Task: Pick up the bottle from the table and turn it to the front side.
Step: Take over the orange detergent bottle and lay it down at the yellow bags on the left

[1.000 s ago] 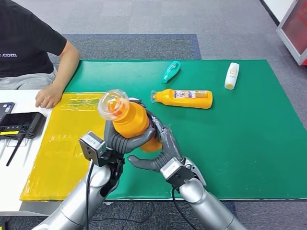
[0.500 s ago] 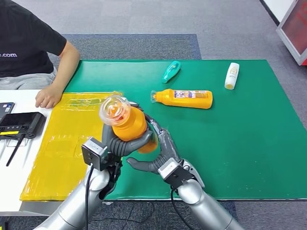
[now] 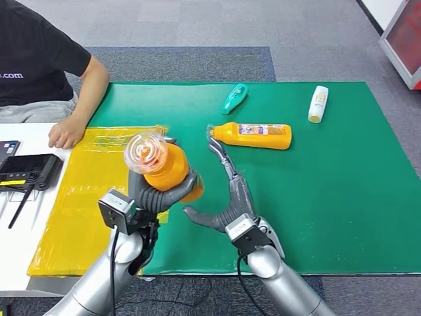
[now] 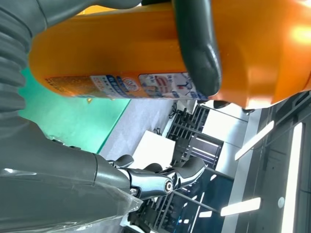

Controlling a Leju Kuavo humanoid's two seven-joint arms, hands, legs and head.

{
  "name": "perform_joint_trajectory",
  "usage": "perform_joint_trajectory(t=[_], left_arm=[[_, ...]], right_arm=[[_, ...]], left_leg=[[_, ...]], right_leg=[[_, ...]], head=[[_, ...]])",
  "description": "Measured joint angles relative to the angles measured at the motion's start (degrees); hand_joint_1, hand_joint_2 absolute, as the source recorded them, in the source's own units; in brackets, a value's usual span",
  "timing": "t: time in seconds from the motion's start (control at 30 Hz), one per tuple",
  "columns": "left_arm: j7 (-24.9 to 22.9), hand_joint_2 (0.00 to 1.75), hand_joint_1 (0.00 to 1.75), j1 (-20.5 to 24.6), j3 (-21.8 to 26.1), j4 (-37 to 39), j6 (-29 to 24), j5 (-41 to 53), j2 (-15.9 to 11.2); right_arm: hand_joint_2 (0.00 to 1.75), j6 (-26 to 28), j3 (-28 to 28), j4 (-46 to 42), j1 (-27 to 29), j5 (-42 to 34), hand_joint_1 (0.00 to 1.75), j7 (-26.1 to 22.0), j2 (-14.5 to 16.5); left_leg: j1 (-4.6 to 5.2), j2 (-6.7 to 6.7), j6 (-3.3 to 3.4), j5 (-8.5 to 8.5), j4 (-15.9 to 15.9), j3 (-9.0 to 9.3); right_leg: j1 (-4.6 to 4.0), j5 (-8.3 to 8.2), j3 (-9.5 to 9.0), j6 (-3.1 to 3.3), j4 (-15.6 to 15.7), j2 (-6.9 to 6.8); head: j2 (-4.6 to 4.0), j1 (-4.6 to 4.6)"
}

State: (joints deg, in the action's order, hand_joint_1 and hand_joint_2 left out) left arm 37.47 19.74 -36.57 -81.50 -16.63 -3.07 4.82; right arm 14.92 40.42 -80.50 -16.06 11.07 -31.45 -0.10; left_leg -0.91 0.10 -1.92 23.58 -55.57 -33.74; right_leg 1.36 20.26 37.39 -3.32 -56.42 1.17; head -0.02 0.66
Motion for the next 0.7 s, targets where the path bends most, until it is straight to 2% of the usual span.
perform_joint_trajectory(t=[0.7], left_arm=[[0.03, 1.75, 1.75, -0.68, -0.1, -2.85, 0.37, -1.51, -0.67]], right_arm=[[1.75, 0.44, -0.68, 0.53, 0.14, -0.48, 0.0, -0.53, 0.22]], left_leg=[[0.0, 0.0, 0.0, 0.0, 0.0, -0.01]], right_leg=[[0.0, 0.0, 0.03, 0.0, 0.0, 0.0]], head=[[0.0, 0.0]])
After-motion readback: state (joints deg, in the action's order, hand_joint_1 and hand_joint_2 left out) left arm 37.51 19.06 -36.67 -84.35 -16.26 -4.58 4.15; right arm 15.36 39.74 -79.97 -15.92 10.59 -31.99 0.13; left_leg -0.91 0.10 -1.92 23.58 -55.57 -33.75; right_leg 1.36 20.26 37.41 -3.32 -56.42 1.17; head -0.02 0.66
